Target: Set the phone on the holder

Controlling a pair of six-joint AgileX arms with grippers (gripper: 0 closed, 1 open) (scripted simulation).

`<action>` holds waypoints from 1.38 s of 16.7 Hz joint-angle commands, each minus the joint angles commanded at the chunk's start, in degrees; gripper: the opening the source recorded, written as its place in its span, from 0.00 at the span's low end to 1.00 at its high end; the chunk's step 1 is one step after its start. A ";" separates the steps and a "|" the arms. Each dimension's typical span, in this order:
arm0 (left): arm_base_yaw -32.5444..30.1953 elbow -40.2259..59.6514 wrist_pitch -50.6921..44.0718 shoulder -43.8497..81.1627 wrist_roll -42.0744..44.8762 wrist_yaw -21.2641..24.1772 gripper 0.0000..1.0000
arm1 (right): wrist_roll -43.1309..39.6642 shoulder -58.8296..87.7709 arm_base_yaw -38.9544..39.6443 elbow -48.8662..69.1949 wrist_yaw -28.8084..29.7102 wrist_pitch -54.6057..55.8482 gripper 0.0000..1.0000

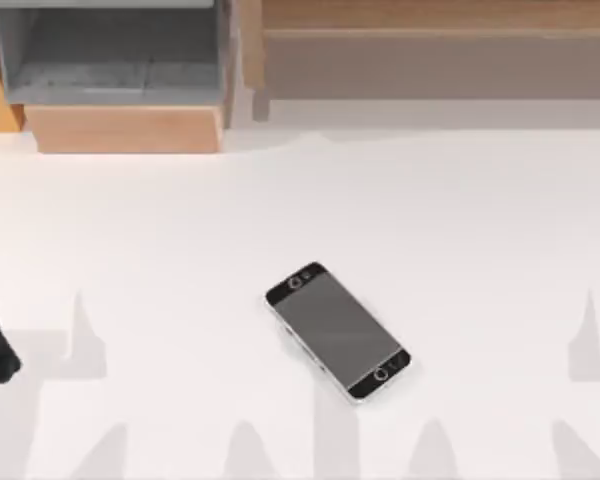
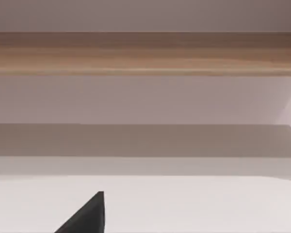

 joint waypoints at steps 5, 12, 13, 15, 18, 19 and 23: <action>0.00 0.00 0.00 0.00 0.00 0.00 1.00 | 0.37 3.21 1.49 2.98 -0.20 -1.75 1.00; 0.00 0.00 0.00 0.00 0.00 0.00 1.00 | 2.30 28.97 11.07 21.45 -0.18 -16.36 1.00; 0.00 0.00 0.00 0.00 0.00 0.00 1.00 | 2.57 34.28 12.85 24.67 -0.08 -19.48 1.00; 0.00 0.00 0.00 0.00 0.00 0.00 1.00 | 3.04 45.72 16.53 31.34 0.10 -26.30 1.00; 0.00 0.00 0.00 0.00 0.00 0.00 1.00 | 3.63 64.02 22.17 42.06 0.22 -37.31 1.00; 0.00 0.00 0.00 0.00 0.00 0.00 1.00 | 3.80 70.18 24.03 45.87 0.21 -41.00 1.00; 0.00 0.00 0.00 0.00 0.00 0.00 1.00 | 4.44 93.29 30.99 62.40 0.00 -54.39 1.00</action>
